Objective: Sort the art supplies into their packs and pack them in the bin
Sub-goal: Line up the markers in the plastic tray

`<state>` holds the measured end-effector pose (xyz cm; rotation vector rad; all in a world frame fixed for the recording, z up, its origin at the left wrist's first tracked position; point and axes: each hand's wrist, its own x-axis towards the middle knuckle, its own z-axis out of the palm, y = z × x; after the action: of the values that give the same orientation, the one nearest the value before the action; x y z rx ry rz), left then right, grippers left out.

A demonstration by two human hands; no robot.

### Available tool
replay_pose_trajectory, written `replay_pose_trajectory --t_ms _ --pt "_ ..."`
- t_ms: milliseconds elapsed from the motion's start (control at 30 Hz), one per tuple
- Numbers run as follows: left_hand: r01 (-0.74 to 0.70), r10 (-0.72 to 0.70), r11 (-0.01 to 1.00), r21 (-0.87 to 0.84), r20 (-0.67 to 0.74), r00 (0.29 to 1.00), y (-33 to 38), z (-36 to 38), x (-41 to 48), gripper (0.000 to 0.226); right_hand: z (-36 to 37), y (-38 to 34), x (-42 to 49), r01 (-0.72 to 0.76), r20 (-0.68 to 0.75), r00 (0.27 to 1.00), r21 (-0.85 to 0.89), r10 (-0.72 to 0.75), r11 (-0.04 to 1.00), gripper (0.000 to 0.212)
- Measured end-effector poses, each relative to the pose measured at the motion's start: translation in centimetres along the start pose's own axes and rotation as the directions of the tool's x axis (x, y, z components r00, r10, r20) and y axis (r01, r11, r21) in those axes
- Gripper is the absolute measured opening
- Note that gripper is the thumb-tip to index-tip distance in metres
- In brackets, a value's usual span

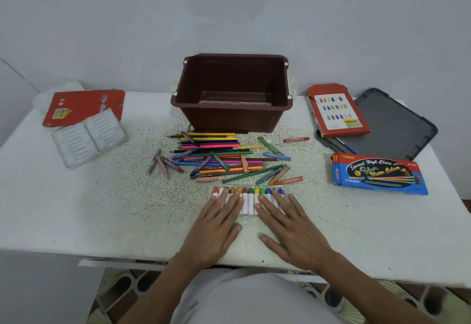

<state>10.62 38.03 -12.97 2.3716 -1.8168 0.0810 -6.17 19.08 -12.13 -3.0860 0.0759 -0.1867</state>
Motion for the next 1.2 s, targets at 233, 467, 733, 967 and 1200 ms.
replay_pose_trajectory --t_ms 233,467,733,967,1200 --pt "0.014 -0.016 0.999 -0.030 -0.065 0.998 0.1 0.3 0.4 0.053 0.1 -0.1 0.0 -0.007 -0.022 1.000 0.026 0.008 1.000 0.062" --pt "-0.010 -0.046 0.966 -0.259 -0.208 0.977 2.8 -1.3 6.0 0.036 -1.2 1.4 -0.7 -0.195 -0.115 0.968 0.223 0.224 0.955 0.060" --pt "0.177 -0.121 0.726 -0.665 0.130 0.984 8.7 -3.7 17.3 0.040 -6.4 10.8 -3.3 -0.598 -0.207 0.713 0.320 0.670 0.735 0.054" --pt "0.484 -0.209 0.499 -0.719 0.442 0.872 13.1 -3.1 22.1 0.054 -8.0 16.4 -6.7 -0.858 0.011 0.325 0.425 0.946 0.289 0.055" --pt "0.494 -0.246 0.253 -0.832 0.439 0.864 13.6 -3.6 21.1 0.037 -9.7 13.0 -6.8 -0.757 -0.046 0.336 0.581 0.941 0.299 0.037"
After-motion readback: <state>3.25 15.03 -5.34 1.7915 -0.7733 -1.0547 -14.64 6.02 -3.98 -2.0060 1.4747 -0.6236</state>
